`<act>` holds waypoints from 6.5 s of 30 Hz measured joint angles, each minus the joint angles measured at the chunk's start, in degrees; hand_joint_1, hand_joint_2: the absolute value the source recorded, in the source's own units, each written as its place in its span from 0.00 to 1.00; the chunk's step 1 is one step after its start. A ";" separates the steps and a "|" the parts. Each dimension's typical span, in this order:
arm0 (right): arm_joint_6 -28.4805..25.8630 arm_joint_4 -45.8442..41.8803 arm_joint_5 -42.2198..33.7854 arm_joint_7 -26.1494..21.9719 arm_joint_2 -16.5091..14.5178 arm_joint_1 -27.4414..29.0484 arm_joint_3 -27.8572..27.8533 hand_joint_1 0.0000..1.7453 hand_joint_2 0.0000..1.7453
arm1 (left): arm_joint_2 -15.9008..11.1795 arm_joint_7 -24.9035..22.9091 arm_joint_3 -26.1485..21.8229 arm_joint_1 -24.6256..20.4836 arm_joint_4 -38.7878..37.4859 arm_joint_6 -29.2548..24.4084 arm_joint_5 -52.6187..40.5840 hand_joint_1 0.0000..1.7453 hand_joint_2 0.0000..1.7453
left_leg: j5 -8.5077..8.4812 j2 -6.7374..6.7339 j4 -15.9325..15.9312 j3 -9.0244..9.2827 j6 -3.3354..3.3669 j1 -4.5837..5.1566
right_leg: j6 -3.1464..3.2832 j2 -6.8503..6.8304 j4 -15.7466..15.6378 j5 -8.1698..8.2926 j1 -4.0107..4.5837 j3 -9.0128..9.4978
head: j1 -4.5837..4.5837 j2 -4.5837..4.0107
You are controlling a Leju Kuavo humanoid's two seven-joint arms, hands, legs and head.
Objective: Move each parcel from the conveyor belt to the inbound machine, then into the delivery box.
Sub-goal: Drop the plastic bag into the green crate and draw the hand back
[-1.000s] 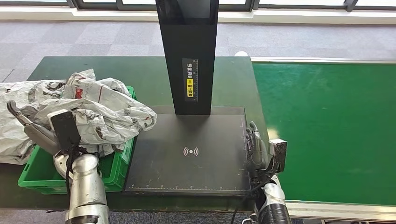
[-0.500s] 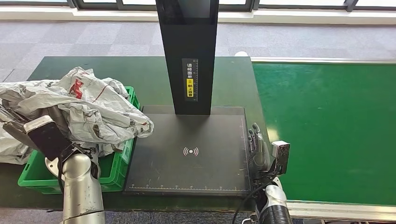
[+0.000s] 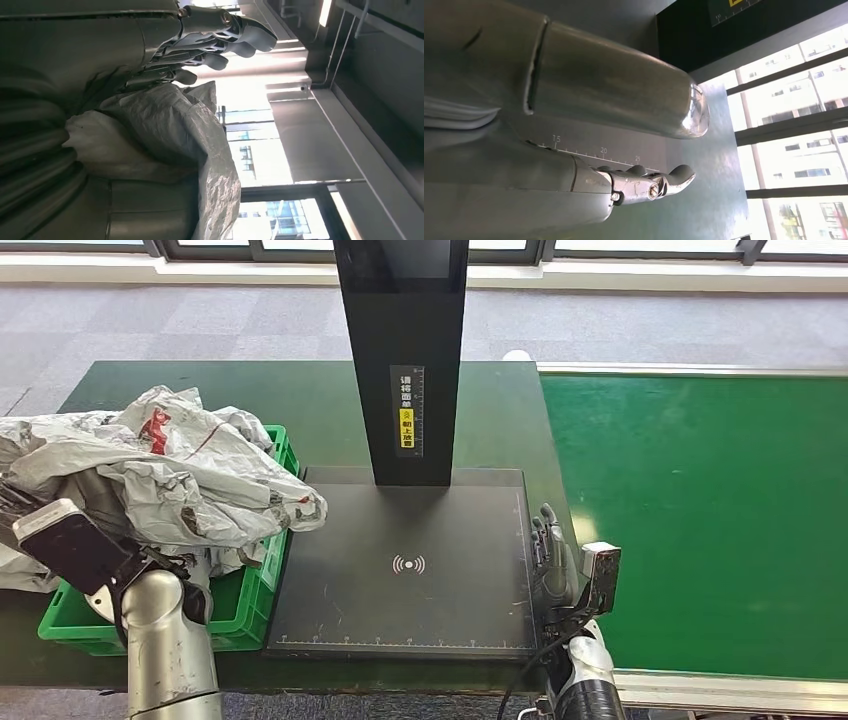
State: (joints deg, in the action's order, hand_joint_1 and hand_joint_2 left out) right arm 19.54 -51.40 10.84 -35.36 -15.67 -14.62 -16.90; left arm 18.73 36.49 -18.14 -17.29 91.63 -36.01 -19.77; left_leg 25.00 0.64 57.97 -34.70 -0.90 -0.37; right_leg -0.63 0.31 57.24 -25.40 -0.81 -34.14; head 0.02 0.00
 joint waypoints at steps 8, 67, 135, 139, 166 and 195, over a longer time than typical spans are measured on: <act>0.00 -0.01 0.28 0.50 0.00 -0.02 0.00 0.00 0.00 | -0.43 -0.91 -1.17 0.15 0.15 -1.47 0.54 0.00 1.00 | 0.00 0.01 0.00 0.00 0.00 0.00 | 0.00 0.00 0.00 0.00 0.00 0.00 | 0.01 0.00; 0.23 -0.07 -0.15 0.82 -0.29 -0.75 0.06 0.00 0.00 | 1.08 -22.04 -26.87 -4.18 -21.57 -4.33 -48.18 0.00 1.00 | -0.06 -0.14 -0.03 0.06 -0.03 0.09 | 0.05 0.07 0.02 0.04 -0.08 -0.02 | 0.01 0.00; -0.20 1.83 -1.55 0.29 0.31 0.04 0.37 0.00 0.00 | -2.39 -21.36 -1.32 14.84 30.91 -4.33 -45.49 0.00 1.00 | 0.05 -0.25 -0.03 -0.01 -0.04 -0.02 | 0.07 0.13 0.01 -0.03 0.02 -0.13 | 0.02 0.00; -0.20 2.34 -1.55 0.28 0.28 -0.43 0.37 0.00 0.00 | -2.42 -21.30 -1.33 13.52 33.01 -4.30 -45.49 0.00 1.00 | 0.05 -0.25 -0.03 -0.01 -0.04 -0.02 | 0.07 0.12 0.01 -0.03 0.02 -0.13 | 0.02 0.00; 0.64 6.03 0.35 -1.36 0.13 -2.54 0.23 0.00 0.00 | -7.94 -37.09 -8.68 -23.78 -0.61 -4.07 -67.58 0.00 0.75 | -0.33 -0.15 -0.02 -0.01 -0.17 -0.03 | 0.24 0.09 0.11 0.34 0.04 -0.19 | 0.04 0.00; 1.78 7.94 1.86 -2.17 0.13 -4.11 -1.68 0.00 0.00 | -17.30 -32.68 0.58 -33.63 -38.46 -4.18 -65.95 0.00 0.00 | -0.35 -0.32 -0.02 -0.07 -0.16 -0.02 | 0.18 0.33 0.07 0.40 0.02 -0.25 | 0.04 0.00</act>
State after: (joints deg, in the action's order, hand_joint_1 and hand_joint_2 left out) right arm 21.32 -43.46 12.70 -37.53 -15.54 -18.74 -18.58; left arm 1.43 3.81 -17.56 -50.92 53.17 -40.19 -85.72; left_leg 24.65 0.32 57.95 -34.76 -1.05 -0.39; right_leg -0.45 0.64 57.31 -25.00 -0.79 -34.39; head 0.06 0.00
